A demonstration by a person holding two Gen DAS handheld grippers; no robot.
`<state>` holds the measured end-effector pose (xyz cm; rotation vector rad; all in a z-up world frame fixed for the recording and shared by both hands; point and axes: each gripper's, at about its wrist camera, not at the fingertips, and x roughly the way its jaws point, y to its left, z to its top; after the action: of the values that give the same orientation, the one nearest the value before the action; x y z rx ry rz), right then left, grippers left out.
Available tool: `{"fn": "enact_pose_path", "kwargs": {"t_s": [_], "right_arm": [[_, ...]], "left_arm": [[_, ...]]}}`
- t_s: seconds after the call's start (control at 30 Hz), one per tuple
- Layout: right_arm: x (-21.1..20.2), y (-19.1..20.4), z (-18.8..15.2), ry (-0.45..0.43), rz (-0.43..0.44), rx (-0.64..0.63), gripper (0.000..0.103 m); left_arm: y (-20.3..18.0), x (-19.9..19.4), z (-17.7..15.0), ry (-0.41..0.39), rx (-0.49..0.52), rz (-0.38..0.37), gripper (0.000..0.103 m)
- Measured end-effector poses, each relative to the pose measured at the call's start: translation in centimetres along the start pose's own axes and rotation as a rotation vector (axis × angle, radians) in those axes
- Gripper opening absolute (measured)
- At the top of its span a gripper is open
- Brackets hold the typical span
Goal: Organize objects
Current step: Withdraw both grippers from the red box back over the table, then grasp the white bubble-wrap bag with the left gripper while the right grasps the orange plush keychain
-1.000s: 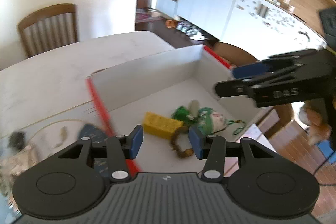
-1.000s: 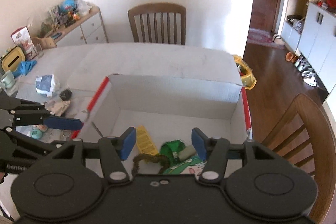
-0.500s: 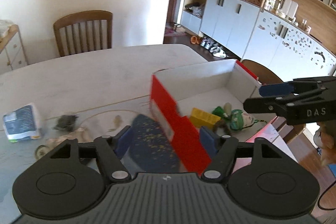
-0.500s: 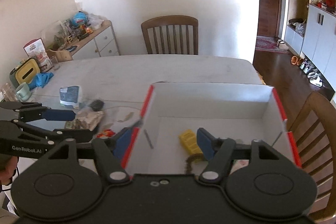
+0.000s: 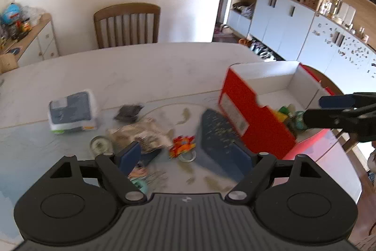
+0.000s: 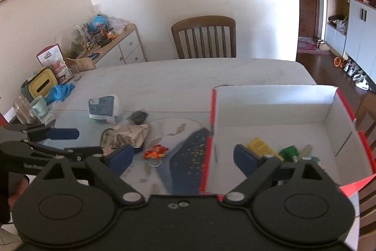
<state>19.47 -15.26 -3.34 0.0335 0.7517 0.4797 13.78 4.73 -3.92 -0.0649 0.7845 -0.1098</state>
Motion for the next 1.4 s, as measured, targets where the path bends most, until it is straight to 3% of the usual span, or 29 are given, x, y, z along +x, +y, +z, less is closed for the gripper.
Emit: {"fn": "enact_pose_path", "kwargs": {"t_s": [0.07,0.2,0.43,0.57,0.67,0.97,1.27,1.4], "right_arm": [[0.3,0.8,0.0,-0.001,0.001,-0.003,0.1],[1.2,2.2,-0.1,0.014,-0.001,-0.006,0.1],[3.3,4.8,-0.4,0.044,-0.004,-0.037,0.1],[5.0,5.7,-0.6,0.068,-0.006,-0.043,0.1],[6.2,6.3,-0.8,0.087,-0.002,-0.05,0.1],[9.9,6.9,-1.5,0.147,-0.014,-0.073,0.098],[14.6,7.3,-1.7,0.201,-0.039,-0.143,0.095],[16.7,7.0,-2.1,0.234,-0.06,-0.155,0.091]], "left_arm": [[1.0,-0.2,-0.4,0.0,-0.003,-0.001,0.085],[2.7,-0.8,-1.1,-0.02,-0.017,-0.006,0.101],[5.6,-1.1,-2.5,-0.045,-0.042,-0.011,0.103],[7.0,-0.2,-3.6,0.007,-0.055,-0.109,0.103],[7.8,0.5,-4.6,0.035,-0.076,-0.14,0.103],[8.6,2.6,-7.5,0.087,-0.004,-0.099,0.103],[8.8,4.7,-9.2,0.089,0.057,-0.081,0.103],[9.2,5.1,-9.6,0.055,0.058,-0.054,0.103]]}}
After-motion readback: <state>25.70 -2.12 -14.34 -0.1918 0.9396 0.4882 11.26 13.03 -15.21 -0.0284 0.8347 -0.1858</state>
